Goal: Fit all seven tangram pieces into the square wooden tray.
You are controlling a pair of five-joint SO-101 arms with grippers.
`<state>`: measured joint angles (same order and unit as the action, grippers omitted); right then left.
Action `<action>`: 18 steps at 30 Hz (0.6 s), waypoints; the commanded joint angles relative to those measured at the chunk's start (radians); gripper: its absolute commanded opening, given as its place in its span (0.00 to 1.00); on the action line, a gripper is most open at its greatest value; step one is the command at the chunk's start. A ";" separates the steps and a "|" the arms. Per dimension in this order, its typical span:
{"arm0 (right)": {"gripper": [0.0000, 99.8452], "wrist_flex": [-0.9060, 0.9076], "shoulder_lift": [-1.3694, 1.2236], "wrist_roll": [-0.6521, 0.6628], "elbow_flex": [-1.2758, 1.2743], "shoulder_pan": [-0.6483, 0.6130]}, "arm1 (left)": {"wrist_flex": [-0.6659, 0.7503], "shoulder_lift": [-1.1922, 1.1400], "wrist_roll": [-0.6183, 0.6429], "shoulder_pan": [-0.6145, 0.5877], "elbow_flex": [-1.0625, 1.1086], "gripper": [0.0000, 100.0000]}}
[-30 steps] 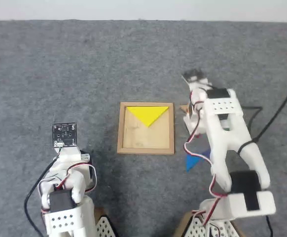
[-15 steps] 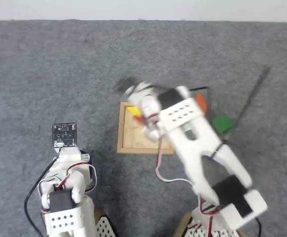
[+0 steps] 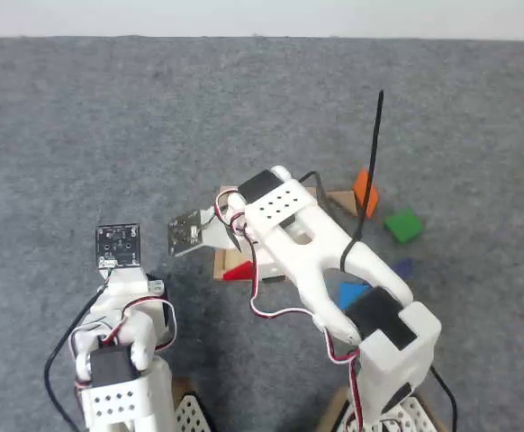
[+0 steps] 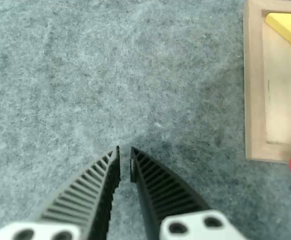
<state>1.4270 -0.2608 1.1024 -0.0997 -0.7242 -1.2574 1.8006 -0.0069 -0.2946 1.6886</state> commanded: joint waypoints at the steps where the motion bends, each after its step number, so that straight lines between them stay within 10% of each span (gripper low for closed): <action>1: 0.01 0.010 -0.013 0.075 0.091 -0.013 | -0.003 0.018 -0.005 0.006 -0.005 0.04; 18: 0.26 0.035 -0.171 0.083 0.301 0.012 | -0.003 0.018 -0.005 0.006 -0.005 0.04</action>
<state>1.4576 -0.4772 1.1715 0.1488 -0.7304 -1.2574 1.8006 -0.0069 -0.2946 1.6886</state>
